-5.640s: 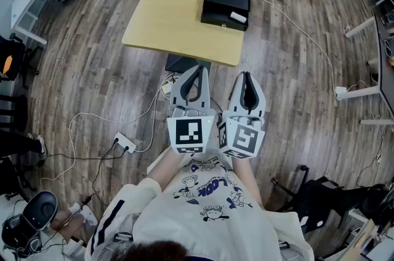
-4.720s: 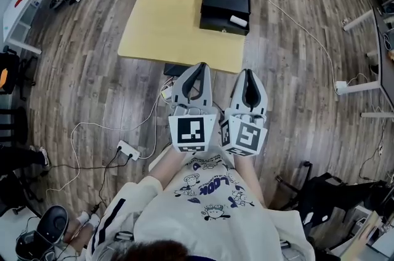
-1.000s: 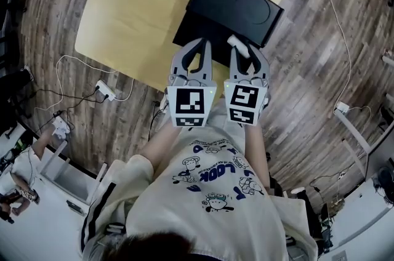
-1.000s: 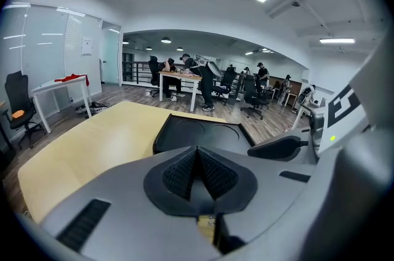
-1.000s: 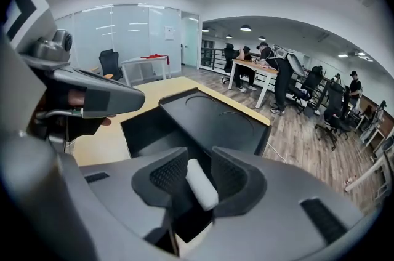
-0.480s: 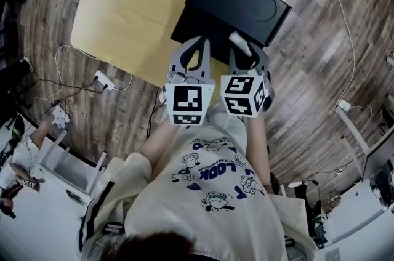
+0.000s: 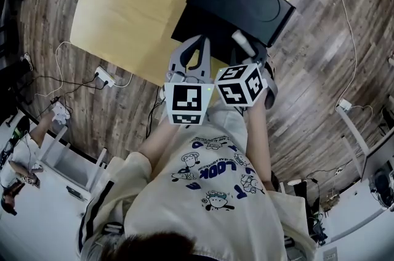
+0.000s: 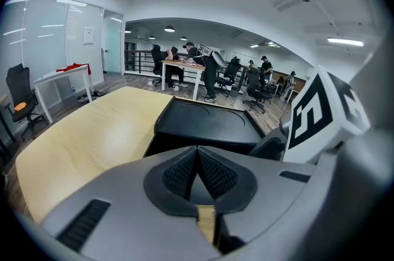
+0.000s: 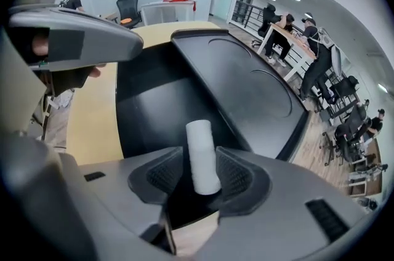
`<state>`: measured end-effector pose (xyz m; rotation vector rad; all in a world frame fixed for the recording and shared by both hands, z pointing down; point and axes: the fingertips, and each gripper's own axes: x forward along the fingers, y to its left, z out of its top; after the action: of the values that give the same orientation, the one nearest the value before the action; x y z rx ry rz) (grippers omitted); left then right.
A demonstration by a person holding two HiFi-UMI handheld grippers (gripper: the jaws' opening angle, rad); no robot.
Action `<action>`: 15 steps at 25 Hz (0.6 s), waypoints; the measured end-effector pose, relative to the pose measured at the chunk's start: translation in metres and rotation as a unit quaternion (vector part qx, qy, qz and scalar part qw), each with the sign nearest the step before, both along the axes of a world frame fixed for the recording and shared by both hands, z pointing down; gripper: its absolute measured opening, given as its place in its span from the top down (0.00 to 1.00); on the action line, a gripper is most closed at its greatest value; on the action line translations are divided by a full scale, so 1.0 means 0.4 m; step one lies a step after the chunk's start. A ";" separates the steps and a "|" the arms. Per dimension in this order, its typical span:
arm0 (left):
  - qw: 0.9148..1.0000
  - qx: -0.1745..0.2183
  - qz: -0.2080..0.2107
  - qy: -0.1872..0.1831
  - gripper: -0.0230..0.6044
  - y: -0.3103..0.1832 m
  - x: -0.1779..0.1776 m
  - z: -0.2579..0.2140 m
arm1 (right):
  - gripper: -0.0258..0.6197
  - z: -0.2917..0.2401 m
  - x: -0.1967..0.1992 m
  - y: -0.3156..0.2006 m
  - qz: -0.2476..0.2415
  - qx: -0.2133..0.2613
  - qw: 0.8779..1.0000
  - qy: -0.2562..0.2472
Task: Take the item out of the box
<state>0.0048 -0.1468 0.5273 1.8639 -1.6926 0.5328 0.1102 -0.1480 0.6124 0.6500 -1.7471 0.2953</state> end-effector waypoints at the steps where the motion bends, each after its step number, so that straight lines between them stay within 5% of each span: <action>1: 1.000 -0.001 0.000 0.000 0.94 0.000 -0.001 0.001 | 0.67 0.005 0.003 0.001 -0.007 -0.008 1.000 0.011; 8: 1.000 -0.003 -0.008 0.001 0.94 0.009 -0.026 0.004 | 0.73 0.019 0.011 0.002 -0.028 -0.018 0.998 0.062; 15: 1.000 0.002 -0.014 0.000 0.94 0.019 -0.039 0.002 | 0.74 0.024 0.016 0.003 -0.028 -0.014 0.998 0.062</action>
<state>-0.0107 -0.1393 0.5280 1.8398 -1.7195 0.5188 0.1168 -0.1470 0.6222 0.5859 -1.6372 0.2358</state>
